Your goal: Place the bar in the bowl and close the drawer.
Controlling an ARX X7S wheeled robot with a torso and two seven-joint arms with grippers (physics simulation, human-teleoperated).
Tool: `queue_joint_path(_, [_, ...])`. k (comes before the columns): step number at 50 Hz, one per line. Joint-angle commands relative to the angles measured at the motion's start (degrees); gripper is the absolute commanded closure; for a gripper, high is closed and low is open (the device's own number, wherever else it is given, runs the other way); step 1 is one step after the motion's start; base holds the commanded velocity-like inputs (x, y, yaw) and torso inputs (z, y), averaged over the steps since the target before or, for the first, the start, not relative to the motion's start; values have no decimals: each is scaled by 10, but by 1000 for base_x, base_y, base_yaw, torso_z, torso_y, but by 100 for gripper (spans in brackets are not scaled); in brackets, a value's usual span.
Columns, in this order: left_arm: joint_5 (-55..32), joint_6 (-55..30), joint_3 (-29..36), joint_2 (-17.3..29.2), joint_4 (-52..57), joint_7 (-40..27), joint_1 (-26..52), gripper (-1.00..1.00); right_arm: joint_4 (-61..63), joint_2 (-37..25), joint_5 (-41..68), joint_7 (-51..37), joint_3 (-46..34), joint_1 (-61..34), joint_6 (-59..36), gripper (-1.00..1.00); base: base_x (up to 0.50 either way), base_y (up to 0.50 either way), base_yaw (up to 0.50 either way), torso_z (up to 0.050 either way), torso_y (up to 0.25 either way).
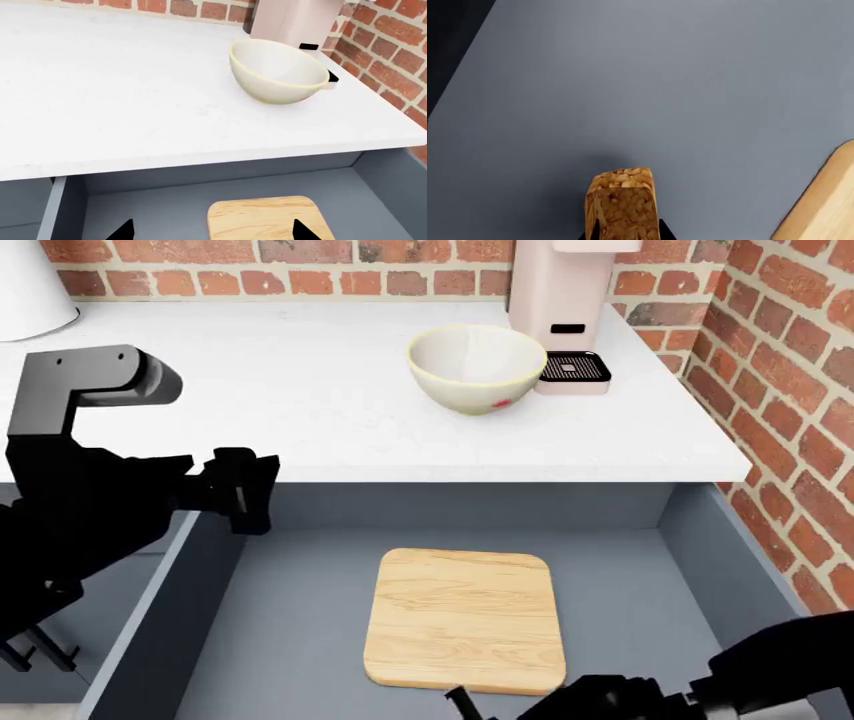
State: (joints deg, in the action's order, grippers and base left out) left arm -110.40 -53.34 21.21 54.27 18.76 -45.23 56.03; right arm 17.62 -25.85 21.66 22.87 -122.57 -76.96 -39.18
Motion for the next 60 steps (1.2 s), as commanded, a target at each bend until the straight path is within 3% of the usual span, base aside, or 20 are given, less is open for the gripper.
queue_joint_path(1, [0, -1, 3, -2, -2, -2, 4, -100, 39, -27, 15, -5, 40, -39, -7, 100, 0, 0, 0, 0, 0])
queue_joint_path(20, [-11, -9, 11, -8, -10, -15, 36, -100, 112, -145, 131, -17, 198, -139, 13, 100, 0, 0, 0, 0, 0])
queue_joint_path(32, [-17, -42, 34, -31, -68, -30, 131, -100, 75, -186, 273, 47, 323, -262, -15, 100, 0, 0, 0, 0, 0])
queue_joint_path(50, [23, -109, 91, -93, -224, -27, 307, -100, -86, -135, 376, 60, 438, -386, -82, 100, 0, 0, 0, 0, 0])
queue_joint_path(60, [184, -109, 152, -161, -381, 79, 429, -100, -379, -2, 365, 6, 476, -421, -115, 100, 0, 0, 0, 0, 0])
